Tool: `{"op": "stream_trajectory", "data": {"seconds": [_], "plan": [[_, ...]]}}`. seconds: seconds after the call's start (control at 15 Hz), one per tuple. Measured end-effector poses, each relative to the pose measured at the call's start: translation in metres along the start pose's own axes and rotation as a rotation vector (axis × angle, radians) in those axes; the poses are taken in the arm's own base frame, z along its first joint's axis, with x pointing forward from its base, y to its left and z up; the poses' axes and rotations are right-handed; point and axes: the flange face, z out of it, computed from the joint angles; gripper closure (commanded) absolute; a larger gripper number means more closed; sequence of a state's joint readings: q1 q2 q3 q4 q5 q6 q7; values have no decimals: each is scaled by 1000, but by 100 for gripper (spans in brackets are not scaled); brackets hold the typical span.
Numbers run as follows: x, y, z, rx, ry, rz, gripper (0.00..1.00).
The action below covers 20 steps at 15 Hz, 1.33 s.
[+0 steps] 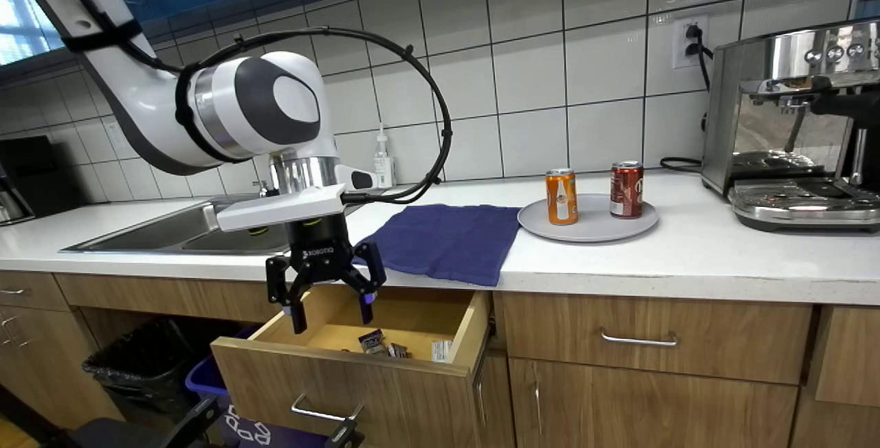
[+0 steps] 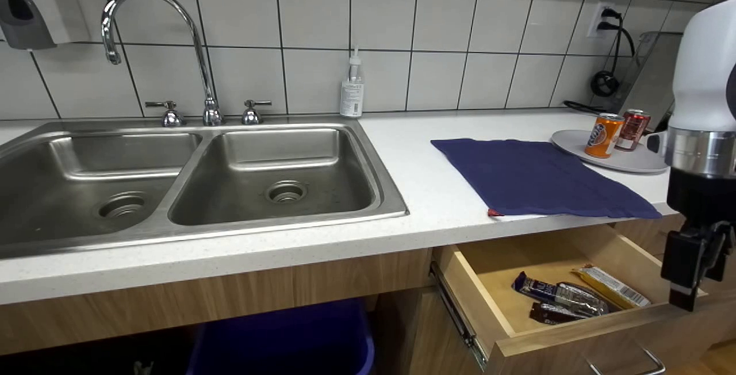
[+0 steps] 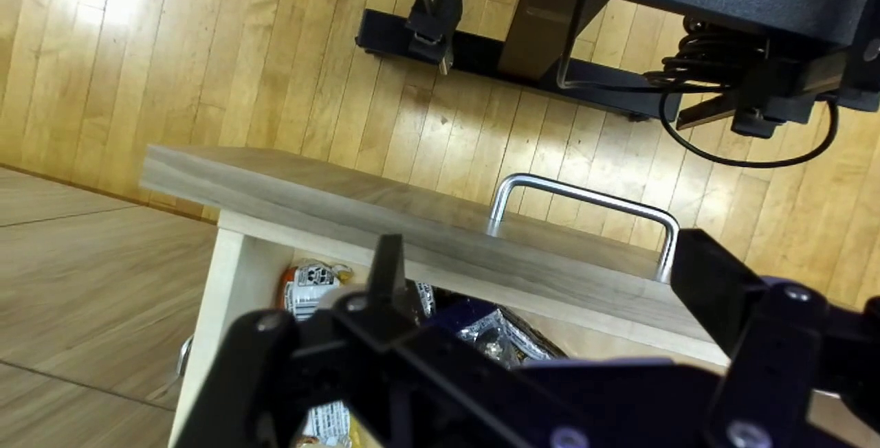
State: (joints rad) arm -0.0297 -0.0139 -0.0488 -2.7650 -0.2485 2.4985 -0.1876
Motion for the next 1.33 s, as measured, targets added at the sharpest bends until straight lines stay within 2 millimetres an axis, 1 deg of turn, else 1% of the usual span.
{"op": "stream_trajectory", "data": {"seconds": [0.4, 1.33], "plan": [[3, -1, 14, -24, -34, 43, 0], [21, 0, 44, -24, -101, 90, 0]]}}
